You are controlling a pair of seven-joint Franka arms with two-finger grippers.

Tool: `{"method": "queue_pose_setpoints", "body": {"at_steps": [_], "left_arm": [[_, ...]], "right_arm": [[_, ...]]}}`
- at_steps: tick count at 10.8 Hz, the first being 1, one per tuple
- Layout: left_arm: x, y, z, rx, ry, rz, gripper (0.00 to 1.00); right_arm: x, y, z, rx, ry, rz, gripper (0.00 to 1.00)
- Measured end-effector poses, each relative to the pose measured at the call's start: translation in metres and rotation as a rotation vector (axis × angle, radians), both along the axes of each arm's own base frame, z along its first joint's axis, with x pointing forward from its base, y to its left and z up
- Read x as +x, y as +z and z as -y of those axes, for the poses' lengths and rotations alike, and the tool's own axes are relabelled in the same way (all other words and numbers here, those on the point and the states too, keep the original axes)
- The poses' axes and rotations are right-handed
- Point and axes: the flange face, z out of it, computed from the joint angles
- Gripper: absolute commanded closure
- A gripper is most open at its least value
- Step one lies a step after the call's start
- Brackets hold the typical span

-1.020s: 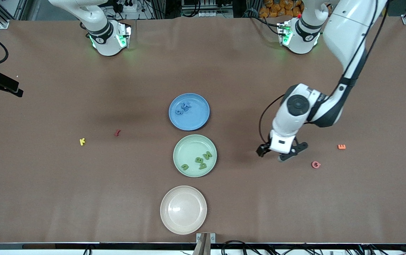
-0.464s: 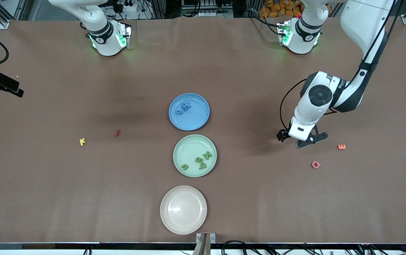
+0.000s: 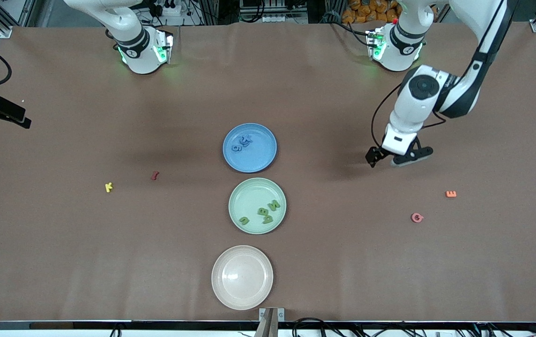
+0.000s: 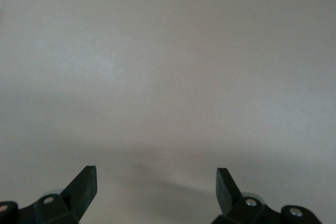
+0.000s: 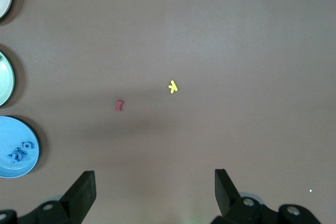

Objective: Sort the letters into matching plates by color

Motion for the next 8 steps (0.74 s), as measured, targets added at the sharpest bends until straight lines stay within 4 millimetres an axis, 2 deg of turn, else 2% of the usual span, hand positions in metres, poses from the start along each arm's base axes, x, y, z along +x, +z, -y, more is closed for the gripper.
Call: {"method": "queue_pose_setpoints", "body": {"at_steps": [2, 6, 8], "left_arm": [[-0.017, 0.016, 0.001, 0.015, -0.016, 0.032, 0.00], [-0.010, 0.037, -0.008, 0.030, -0.047, 0.077, 0.00], [0.001, 0.048, -0.016, 0.074, -0.052, 0.045, 0.00]], "right_arm": [[0.000, 0.000, 0.000, 0.000, 0.000, 0.000, 0.00], [0.000, 0.000, 0.000, 0.000, 0.000, 0.000, 0.00], [0.000, 0.000, 0.000, 0.000, 0.001, 0.000, 0.00]]}}
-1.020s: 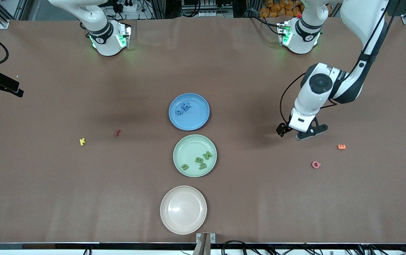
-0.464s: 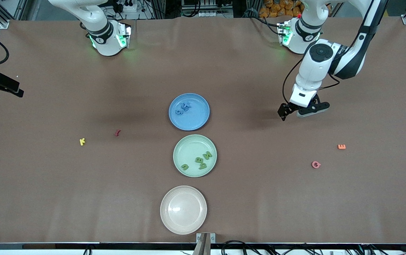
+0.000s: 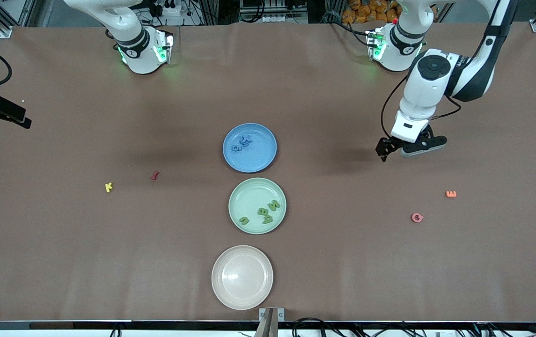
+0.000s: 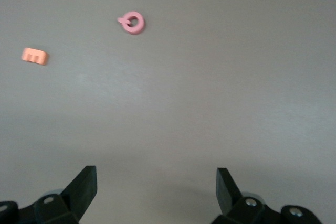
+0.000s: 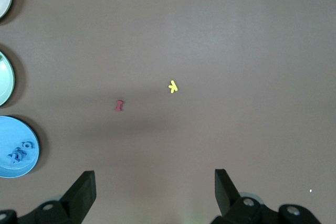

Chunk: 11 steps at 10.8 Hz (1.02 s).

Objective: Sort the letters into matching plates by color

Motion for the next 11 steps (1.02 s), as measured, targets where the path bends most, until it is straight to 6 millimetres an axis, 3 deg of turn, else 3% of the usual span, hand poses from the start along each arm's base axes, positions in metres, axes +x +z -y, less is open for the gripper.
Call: {"method": "queue_pose_setpoints", "body": {"at_steps": [2, 4, 6, 7, 11], "left_arm": [[0.023, 0.030, -0.004, 0.014, -0.017, -0.109, 0.00], [0.052, 0.091, -0.012, -0.027, -0.076, -0.246, 0.00], [0.075, 0.160, -0.037, -0.028, -0.125, -0.298, 0.00], [0.082, 0.184, -0.047, -0.032, -0.122, -0.290, 0.00], [0.103, 0.243, -0.061, -0.051, -0.103, -0.213, 0.00]], "right_arm": [[0.000, 0.000, 0.000, 0.000, 0.000, 0.000, 0.00], [0.000, 0.000, 0.001, 0.000, -0.002, 0.000, 0.00], [0.000, 0.000, 0.001, 0.000, -0.002, 0.000, 0.00], [0.000, 0.000, 0.001, 0.000, -0.003, 0.000, 0.00], [0.000, 0.000, 0.001, 0.000, -0.003, -0.001, 0.00]]}}
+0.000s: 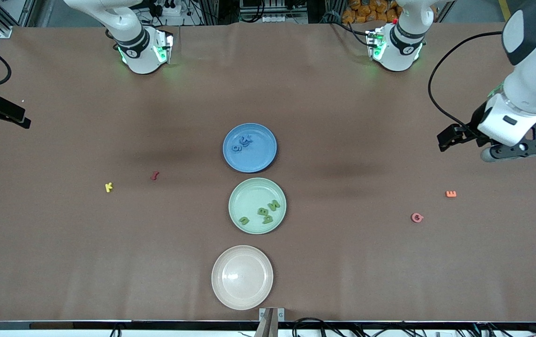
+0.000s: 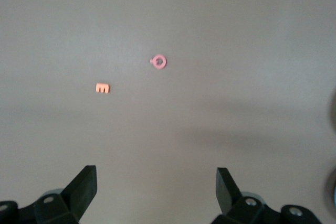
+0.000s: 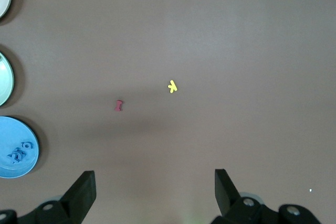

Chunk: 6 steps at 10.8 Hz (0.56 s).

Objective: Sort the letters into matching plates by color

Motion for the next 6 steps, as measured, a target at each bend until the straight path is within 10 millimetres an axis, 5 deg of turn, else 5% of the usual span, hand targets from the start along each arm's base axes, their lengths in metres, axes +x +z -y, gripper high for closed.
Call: {"method": "queue_pose_setpoints", "body": {"at_steps": [3, 6], "left_arm": [[0.028, 0.027, -0.019, -0.029, 0.032, 0.057, 0.00], [0.042, 0.020, -0.049, -0.035, 0.017, 0.019, 0.00]], "right_arm": [[0.000, 0.000, 0.000, 0.000, 0.000, 0.000, 0.00], [0.000, 0.000, 0.000, 0.000, 0.001, 0.000, 0.00]]}}
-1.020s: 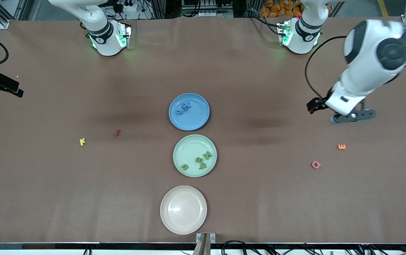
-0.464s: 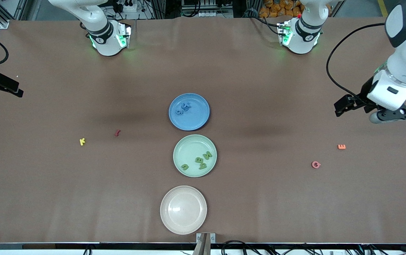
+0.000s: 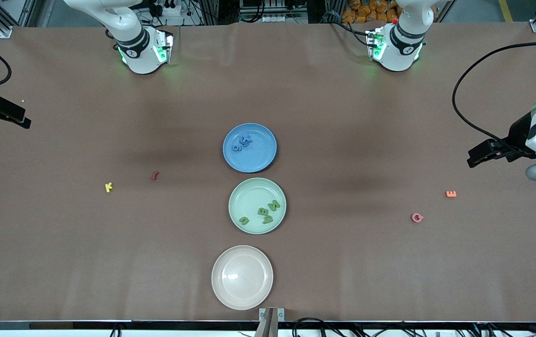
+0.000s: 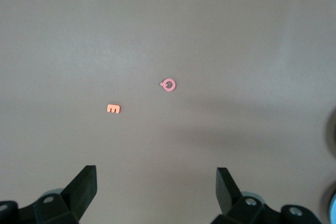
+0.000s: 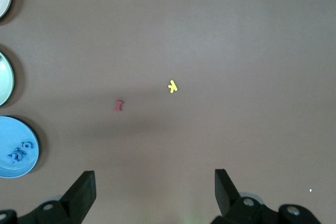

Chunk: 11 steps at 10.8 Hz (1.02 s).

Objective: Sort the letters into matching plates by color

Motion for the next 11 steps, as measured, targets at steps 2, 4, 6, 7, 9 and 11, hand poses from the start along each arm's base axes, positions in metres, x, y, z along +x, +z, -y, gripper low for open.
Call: {"method": "queue_pose_setpoints", "body": {"at_steps": [2, 4, 6, 7, 9, 11], "left_arm": [[-0.004, 0.007, -0.010, 0.007, -0.051, -0.039, 0.00], [-0.007, 0.024, -0.024, 0.010, -0.037, -0.042, 0.00], [-0.012, 0.041, -0.023, 0.015, -0.042, -0.023, 0.00], [-0.017, 0.051, -0.013, 0.020, -0.061, -0.009, 0.00], [-0.030, 0.066, 0.007, 0.034, -0.093, 0.003, 0.00], [-0.039, 0.077, 0.014, 0.041, -0.112, 0.020, 0.00]], "right_arm": [[0.000, 0.000, -0.001, 0.000, 0.002, 0.000, 0.00], [0.001, 0.000, -0.003, -0.001, 0.005, 0.004, 0.00], [0.002, 0.001, -0.003, -0.001, 0.005, 0.010, 0.00], [0.002, 0.000, -0.002, -0.001, 0.004, 0.010, 0.00], [0.002, 0.000, -0.001, -0.002, 0.002, 0.010, 0.00], [0.002, -0.001, 0.000, -0.002, 0.000, 0.007, 0.00]]}}
